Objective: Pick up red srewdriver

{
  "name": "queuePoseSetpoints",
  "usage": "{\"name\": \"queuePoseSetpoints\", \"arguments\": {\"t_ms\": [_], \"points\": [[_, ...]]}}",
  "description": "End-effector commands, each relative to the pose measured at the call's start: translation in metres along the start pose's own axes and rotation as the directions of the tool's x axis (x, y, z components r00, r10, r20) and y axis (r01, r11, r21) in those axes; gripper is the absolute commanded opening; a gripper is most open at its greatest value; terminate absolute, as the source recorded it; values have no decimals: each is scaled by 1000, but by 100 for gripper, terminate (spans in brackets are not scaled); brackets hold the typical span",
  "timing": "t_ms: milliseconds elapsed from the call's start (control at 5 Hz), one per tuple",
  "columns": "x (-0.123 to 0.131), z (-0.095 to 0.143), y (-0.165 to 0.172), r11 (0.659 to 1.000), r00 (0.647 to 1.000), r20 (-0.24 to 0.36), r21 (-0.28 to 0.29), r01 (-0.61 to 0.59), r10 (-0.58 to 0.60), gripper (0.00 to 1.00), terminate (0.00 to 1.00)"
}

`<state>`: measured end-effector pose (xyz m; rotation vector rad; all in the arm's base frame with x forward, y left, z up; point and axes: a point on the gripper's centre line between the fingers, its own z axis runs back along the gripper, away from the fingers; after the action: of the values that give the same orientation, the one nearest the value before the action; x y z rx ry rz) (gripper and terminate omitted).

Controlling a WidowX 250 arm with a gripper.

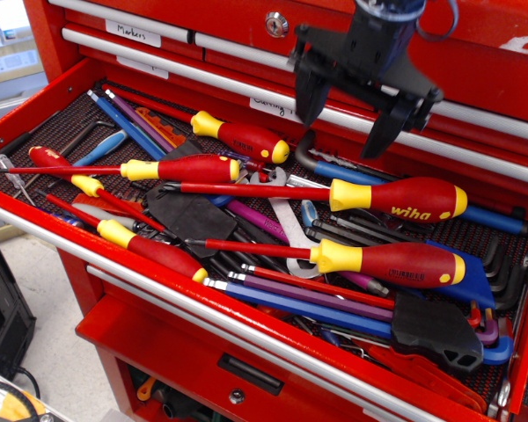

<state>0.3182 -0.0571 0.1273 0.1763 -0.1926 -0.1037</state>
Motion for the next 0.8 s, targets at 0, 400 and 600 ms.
{"name": "queuePoseSetpoints", "arguments": {"t_ms": [0, 400, 600], "points": [[17, 5, -11, 956, 945, 141, 55, 289, -294, 100, 0], [37, -30, -11, 881, 868, 166, 10, 473, -468, 100, 0], [32, -48, -22, 879, 865, 183, -10, 476, -467, 100, 0]]}}
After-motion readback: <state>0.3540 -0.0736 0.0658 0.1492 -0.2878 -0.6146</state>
